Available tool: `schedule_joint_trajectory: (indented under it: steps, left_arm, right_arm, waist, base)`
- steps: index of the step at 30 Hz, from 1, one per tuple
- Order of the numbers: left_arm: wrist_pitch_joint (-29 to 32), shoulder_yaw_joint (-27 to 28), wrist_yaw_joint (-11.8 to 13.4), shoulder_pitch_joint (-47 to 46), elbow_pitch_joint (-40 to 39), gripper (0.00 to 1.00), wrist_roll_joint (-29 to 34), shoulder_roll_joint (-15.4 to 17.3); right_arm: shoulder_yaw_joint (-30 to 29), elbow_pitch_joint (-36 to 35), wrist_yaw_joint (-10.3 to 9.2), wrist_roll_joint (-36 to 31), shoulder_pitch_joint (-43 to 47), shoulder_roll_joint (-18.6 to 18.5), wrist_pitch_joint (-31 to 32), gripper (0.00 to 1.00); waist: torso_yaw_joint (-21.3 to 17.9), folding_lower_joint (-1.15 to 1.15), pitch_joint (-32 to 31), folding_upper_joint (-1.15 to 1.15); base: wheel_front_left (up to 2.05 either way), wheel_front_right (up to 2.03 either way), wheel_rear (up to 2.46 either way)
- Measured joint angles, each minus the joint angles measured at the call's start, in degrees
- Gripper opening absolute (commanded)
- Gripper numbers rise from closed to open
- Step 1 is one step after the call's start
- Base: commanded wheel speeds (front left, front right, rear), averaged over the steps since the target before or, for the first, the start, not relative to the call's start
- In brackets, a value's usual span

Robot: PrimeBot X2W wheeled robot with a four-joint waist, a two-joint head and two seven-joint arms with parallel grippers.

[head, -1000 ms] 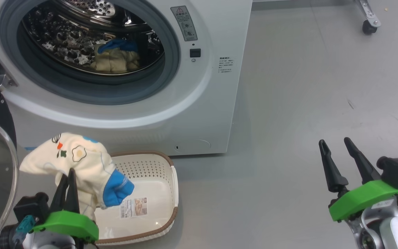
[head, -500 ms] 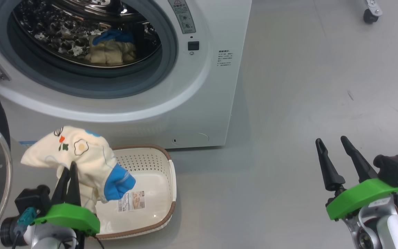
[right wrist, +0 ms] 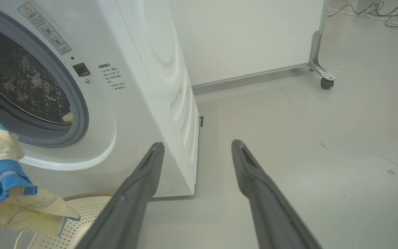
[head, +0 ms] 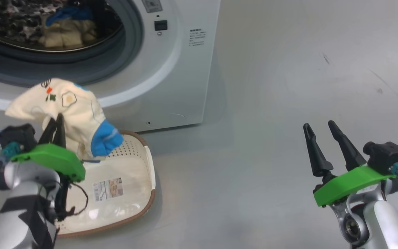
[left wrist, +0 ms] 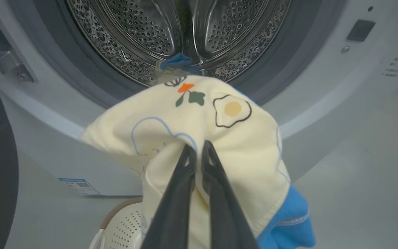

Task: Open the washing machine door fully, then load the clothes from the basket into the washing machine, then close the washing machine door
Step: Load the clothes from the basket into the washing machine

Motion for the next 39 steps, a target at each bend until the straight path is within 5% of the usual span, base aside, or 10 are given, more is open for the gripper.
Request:
schedule_joint_trajectory:
  steps: [18, 24, 39]
  left_arm:
    - [16.5, 1.6, -1.3, -27.6, 8.6, 0.0, 0.3, 10.8]
    - [17.4, 3.4, -1.8, -35.5, 12.0, 0.0, 0.3, 14.8]
    - [-10.1, 5.5, -2.1, -54.9, 22.2, 0.0, 4.8, 19.6]
  right_arm:
    - [4.7, 5.8, 0.0, 3.4, -6.5, 1.8, -6.9, 1.0]
    - [6.5, 7.0, 0.0, 4.5, -9.2, 2.1, -8.3, 1.0]
    - [8.9, 8.5, 0.0, 5.7, -11.1, 2.3, -9.4, 1.0]
  waist:
    - [-10.5, 0.01, 12.6, 0.0]
    - [-13.1, 0.02, 17.6, 0.0]
    - [-18.2, 0.01, 23.4, 0.0]
  base:
    - [0.0, 0.0, 0.0]
    - [0.0, 0.0, 0.0]
    - [0.0, 0.0, 0.0]
